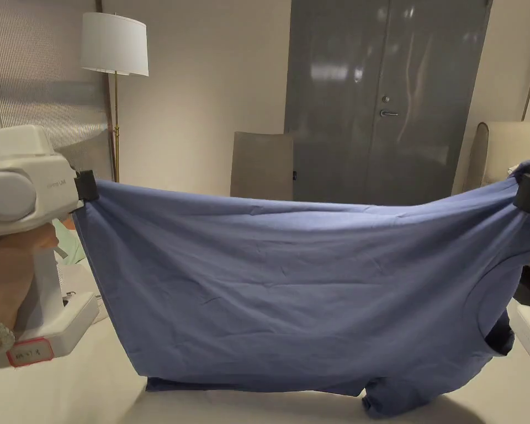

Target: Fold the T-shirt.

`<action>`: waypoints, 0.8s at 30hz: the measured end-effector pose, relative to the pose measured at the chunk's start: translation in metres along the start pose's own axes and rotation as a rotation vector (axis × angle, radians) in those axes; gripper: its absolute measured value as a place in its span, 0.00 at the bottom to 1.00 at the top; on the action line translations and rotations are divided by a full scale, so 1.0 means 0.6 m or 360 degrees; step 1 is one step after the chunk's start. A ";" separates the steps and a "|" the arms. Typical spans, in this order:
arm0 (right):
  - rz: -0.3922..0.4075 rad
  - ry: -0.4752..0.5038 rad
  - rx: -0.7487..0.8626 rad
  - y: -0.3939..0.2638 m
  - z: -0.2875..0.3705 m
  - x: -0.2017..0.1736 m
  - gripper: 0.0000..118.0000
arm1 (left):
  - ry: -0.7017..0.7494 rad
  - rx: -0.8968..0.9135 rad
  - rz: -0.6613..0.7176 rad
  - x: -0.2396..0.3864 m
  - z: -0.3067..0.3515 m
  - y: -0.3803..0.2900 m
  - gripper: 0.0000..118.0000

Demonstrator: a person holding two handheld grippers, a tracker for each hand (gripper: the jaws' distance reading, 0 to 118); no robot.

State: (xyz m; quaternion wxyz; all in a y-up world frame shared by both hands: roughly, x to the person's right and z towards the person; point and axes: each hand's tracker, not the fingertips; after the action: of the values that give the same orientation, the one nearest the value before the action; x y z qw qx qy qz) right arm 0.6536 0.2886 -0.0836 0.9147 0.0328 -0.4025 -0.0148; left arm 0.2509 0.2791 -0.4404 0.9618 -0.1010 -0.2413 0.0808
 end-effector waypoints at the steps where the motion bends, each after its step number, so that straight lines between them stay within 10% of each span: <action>1: 0.0009 0.0001 -0.0013 -0.007 0.014 0.000 0.03 | 0.0003 -0.0016 -0.0002 -0.004 0.009 -0.010 0.03; 24: 0.0035 0.0078 -0.0700 -0.316 0.443 0.113 0.03 | 0.0080 -0.0656 0.0006 -0.172 0.364 -0.369 0.03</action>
State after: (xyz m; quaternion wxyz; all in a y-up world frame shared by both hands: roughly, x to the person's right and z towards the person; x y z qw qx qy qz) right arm 0.5031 0.0831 0.1317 0.9095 -0.1716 -0.3674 -0.0913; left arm 0.0799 0.0782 -0.2466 0.9263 -0.2983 -0.2285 0.0290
